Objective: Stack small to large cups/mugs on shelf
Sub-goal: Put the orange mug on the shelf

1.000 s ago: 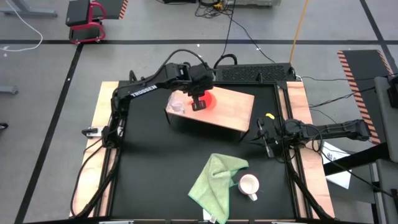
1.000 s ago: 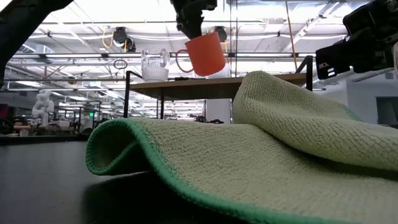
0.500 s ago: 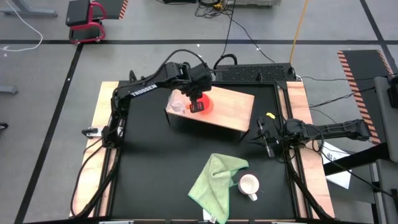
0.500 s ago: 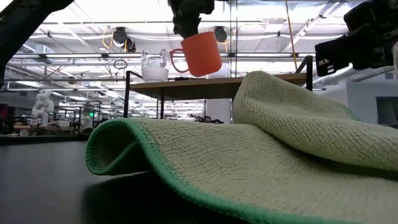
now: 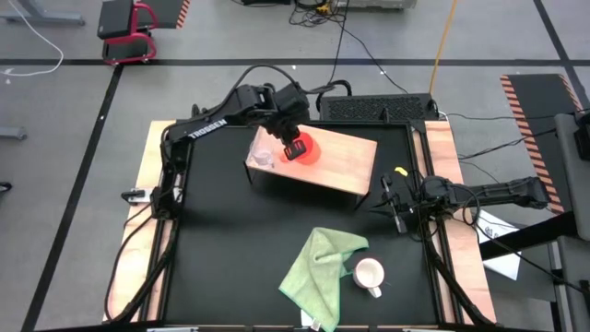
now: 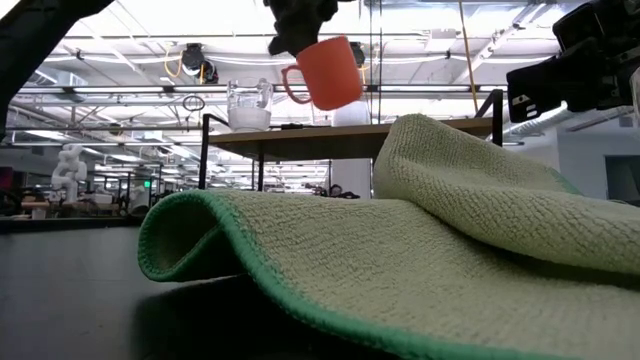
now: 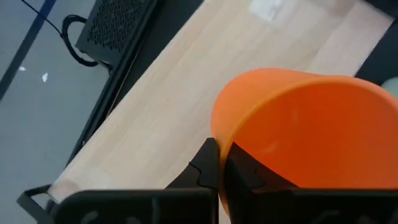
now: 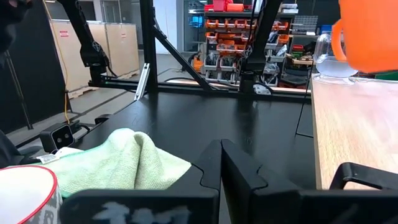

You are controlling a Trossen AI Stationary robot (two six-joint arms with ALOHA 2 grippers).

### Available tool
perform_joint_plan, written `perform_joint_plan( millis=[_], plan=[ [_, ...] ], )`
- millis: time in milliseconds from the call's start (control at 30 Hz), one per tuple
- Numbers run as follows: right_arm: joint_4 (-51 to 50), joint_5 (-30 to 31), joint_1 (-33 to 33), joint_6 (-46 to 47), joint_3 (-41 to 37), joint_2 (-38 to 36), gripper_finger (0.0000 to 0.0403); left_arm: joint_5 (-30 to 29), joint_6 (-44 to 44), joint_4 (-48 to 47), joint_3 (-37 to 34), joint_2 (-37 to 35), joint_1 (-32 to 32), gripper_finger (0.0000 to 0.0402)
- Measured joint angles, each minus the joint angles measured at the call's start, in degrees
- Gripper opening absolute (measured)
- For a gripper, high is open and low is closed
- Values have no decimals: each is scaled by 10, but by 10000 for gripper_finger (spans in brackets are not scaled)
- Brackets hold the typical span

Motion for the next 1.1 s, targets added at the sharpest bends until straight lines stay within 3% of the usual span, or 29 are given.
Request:
perform_joint_plan(
  millis=[267,700,1100],
  plan=[
    [0,0,0,1,0,0,0,3,-17,-41,0,-10,-25,4],
    [4,0,0,2,0,0,0,-61,-18,-58,0,-9,-44,4],
    [4,0,0,2,0,0,0,-53,-16,-80,0,5,-47,4]
  ],
)
